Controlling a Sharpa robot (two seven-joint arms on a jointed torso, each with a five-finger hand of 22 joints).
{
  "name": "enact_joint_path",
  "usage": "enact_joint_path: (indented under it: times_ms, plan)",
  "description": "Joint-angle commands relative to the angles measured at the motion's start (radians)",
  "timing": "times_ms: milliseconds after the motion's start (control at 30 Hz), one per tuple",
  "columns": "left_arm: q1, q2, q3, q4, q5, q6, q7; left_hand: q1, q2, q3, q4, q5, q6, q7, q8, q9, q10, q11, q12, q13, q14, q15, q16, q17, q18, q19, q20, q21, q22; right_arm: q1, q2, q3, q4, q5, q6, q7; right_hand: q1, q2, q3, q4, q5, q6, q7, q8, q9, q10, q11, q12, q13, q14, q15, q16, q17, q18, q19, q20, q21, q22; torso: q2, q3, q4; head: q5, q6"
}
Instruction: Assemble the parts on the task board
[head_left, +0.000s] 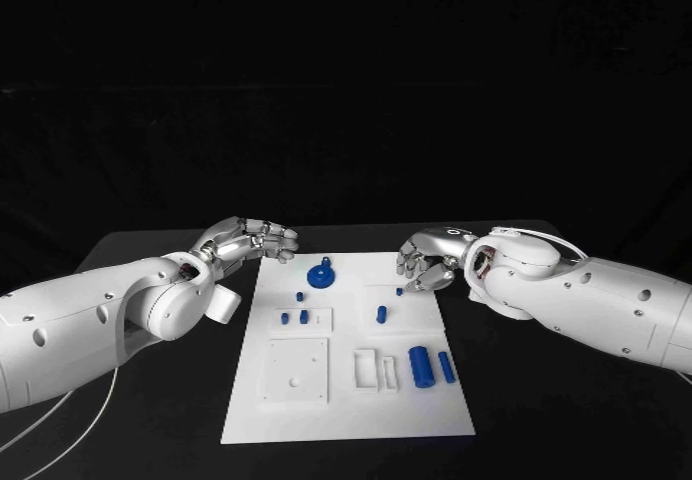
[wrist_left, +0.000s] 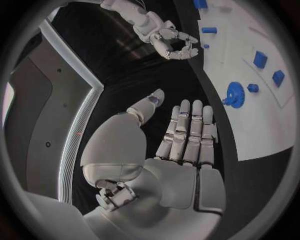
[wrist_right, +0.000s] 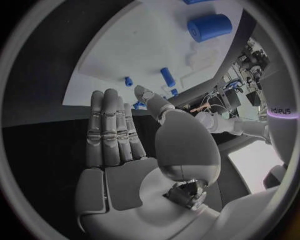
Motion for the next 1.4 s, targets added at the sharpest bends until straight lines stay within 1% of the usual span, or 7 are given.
enact_joint_path:
  times_ms: [33, 233, 433, 600, 833, 1200, 1400]
  plan:
    - [0.001, -0.001, 0.001, 0.005, 0.039, -0.018, 0.048, 0.001, 0.000, -0.010, 0.001, -0.002, -0.009, 0.000, -0.004, -0.004, -0.014, 0.002, 0.000, -0.013, -0.018, 0.008, -0.027, -0.007, 0.008, -0.025, 0.011, -0.014, 0.001, 0.000, 0.000, -0.009, 0.012, -0.103, -0.039, -0.052, -0.001, -0.013, 0.017, 0.001, -0.013, 0.003, 0.005, -0.003, -0.002, 0.005, 0.005, -0.008, 0.001, 0.003, 0.002, 0.002, 0.008, 0.014, 0.005, 0.001, 0.006, 0.004, 0.001, -0.0003, 0.0002, -0.002, 0.001]
    - [0.001, -0.004, 0.000, 0.009, 0.039, -0.013, 0.049, 0.004, 0.005, -0.015, 0.003, 0.000, -0.010, 0.007, -0.001, -0.008, -0.013, 0.010, 0.002, -0.024, -0.004, 0.013, -0.037, -0.005, 0.016, -0.020, 0.016, -0.015, 0.006, 0.000, 0.005, -0.029, 0.023, -0.109, -0.031, -0.054, -0.010, -0.028, 0.059, 0.004, -0.045, 0.007, 0.004, -0.006, -0.003, 0.016, 0.004, -0.023, 0.004, 0.005, 0.001, -0.003, 0.024, 0.014, 0.008, 0.000, 0.010, 0.007, 0.001, 0.0001, -0.0004, 0.004, -0.005]
    - [0.001, -0.005, 0.000, 0.011, 0.037, -0.012, 0.048, 0.003, 0.007, -0.018, 0.004, 0.000, -0.009, 0.009, 0.002, -0.010, -0.010, 0.015, 0.003, -0.031, 0.004, 0.013, -0.042, -0.002, 0.023, -0.009, 0.016, -0.014, 0.007, -0.002, 0.018, -0.039, 0.013, -0.109, -0.035, -0.049, -0.017, -0.027, 0.082, 0.004, -0.058, 0.015, 0.002, -0.005, -0.002, 0.029, 0.001, -0.029, 0.008, 0.012, -0.002, -0.003, 0.037, 0.014, 0.014, -0.003, 0.016, 0.012, 0.001, 0.0012, -0.0003, 0.007, -0.011]
    - [0.001, -0.005, 0.000, 0.012, 0.037, -0.011, 0.047, 0.001, 0.009, -0.018, 0.004, 0.000, -0.009, 0.009, 0.003, -0.011, -0.010, 0.016, 0.003, -0.033, 0.007, 0.012, -0.044, -0.002, 0.026, -0.004, 0.016, -0.014, 0.007, -0.007, 0.031, -0.042, -0.001, -0.109, -0.044, -0.047, -0.017, -0.028, 0.110, 0.006, -0.070, 0.024, -0.002, -0.003, 0.000, 0.040, -0.001, -0.033, 0.013, 0.015, -0.004, -0.003, 0.049, 0.014, 0.015, -0.004, 0.021, 0.016, 0.001, 0.0015, -0.0003, 0.012, -0.011]
    - [0.001, -0.004, 0.000, 0.013, 0.037, -0.008, 0.044, 0.000, 0.010, -0.020, 0.004, 0.001, -0.010, 0.010, 0.004, -0.013, -0.010, 0.016, 0.003, -0.038, 0.013, 0.011, -0.046, 0.000, 0.029, 0.002, 0.016, -0.015, 0.007, -0.015, 0.050, -0.044, -0.017, -0.113, -0.039, -0.045, -0.019, -0.027, 0.174, 0.014, -0.111, 0.032, -0.004, -0.004, 0.002, 0.053, -0.003, -0.044, 0.020, 0.019, -0.006, -0.008, 0.067, 0.014, 0.018, -0.005, 0.027, 0.022, 0.001, 0.0018, -0.0003, 0.013, -0.013]
    - [0.001, -0.007, 0.000, 0.014, 0.037, -0.004, 0.032, -0.003, 0.009, -0.023, 0.004, 0.000, -0.025, 0.016, 0.000, -0.020, -0.015, 0.019, 0.002, -0.049, 0.027, 0.008, -0.051, 0.006, 0.032, 0.013, 0.013, -0.018, 0.007, -0.033, 0.067, -0.056, -0.035, -0.118, -0.024, -0.049, -0.027, -0.023, 0.237, 0.029, -0.157, 0.039, -0.007, -0.004, 0.005, 0.065, -0.006, -0.053, 0.029, 0.024, -0.008, -0.013, 0.086, 0.014, 0.021, -0.007, 0.035, 0.029, 0.001, 0.0016, -0.0003, 0.014, -0.020]
    - [0.001, -0.008, 0.000, 0.016, 0.040, 0.008, 0.025, -0.004, 0.010, -0.024, 0.004, 0.000, -0.032, 0.018, -0.002, -0.023, -0.016, 0.019, 0.002, -0.053, 0.030, 0.007, -0.053, 0.008, 0.032, 0.015, 0.013, -0.019, 0.008, -0.035, 0.070, -0.062, -0.036, -0.152, -0.020, -0.049, -0.025, -0.022, 0.277, 0.038, -0.182, 0.071, -0.021, 0.012, 0.019, 0.107, -0.022, -0.037, 0.056, 0.045, -0.024, 0.010, 0.116, 0.014, 0.043, -0.019, 0.061, 0.046, 0.000, 0.0013, -0.0009, 0.015, -0.020]
